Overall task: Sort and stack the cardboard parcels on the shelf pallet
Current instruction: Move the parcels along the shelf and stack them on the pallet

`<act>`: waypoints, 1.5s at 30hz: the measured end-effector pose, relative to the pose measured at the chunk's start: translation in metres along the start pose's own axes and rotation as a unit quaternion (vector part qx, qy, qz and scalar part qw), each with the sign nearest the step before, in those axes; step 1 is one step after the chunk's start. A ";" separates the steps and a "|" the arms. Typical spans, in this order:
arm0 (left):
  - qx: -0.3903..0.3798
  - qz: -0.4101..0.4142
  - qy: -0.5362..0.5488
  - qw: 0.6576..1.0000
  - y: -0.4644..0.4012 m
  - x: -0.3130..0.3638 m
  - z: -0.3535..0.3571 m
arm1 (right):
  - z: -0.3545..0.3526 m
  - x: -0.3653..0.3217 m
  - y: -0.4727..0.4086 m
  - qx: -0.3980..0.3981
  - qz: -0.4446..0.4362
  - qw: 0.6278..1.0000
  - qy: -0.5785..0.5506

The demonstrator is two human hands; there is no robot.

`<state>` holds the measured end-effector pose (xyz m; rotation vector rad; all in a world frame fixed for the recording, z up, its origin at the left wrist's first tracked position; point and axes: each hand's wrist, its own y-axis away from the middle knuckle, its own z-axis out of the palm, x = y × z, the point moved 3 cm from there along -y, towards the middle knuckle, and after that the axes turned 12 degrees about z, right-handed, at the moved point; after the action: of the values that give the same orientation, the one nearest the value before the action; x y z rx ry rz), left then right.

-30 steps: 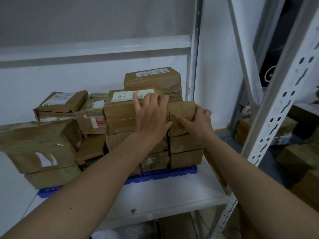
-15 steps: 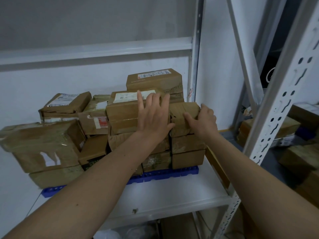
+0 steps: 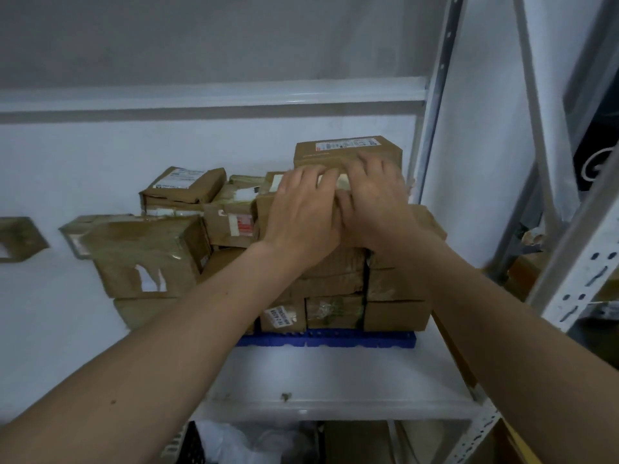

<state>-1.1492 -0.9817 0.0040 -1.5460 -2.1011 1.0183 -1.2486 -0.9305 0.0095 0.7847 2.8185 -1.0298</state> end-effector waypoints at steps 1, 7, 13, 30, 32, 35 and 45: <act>0.001 -0.007 -0.013 1.000 0.003 -0.008 -0.009 | -0.003 -0.014 -0.002 0.010 -0.032 0.999 0.005; -0.044 -0.087 -0.109 0.989 0.051 -0.066 -0.056 | 0.005 -0.095 0.002 -0.027 -0.139 0.990 -0.021; -0.163 -0.215 -0.133 0.954 0.125 -0.130 -0.087 | 0.037 -0.172 0.032 -0.104 -0.205 0.973 -0.030; -0.271 -0.320 -0.081 0.904 0.308 -0.292 -0.159 | 0.149 -0.405 0.104 -0.304 -0.195 0.932 -0.018; -0.275 -0.326 -0.078 0.901 0.329 -0.311 -0.167 | 0.158 -0.432 0.113 -0.312 -0.197 0.929 -0.024; -0.284 -0.328 -0.076 0.898 0.361 -0.336 -0.177 | 0.172 -0.467 0.125 -0.326 -0.192 0.925 -0.040; -0.281 -0.372 -0.044 0.884 0.423 -0.417 -0.179 | 0.224 -0.545 0.126 -0.364 -0.191 0.911 -0.025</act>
<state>-0.5999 -1.2421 -0.1178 -0.7036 -2.8525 0.2070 -0.7433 -1.2292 -0.1285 0.1232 2.9984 0.0551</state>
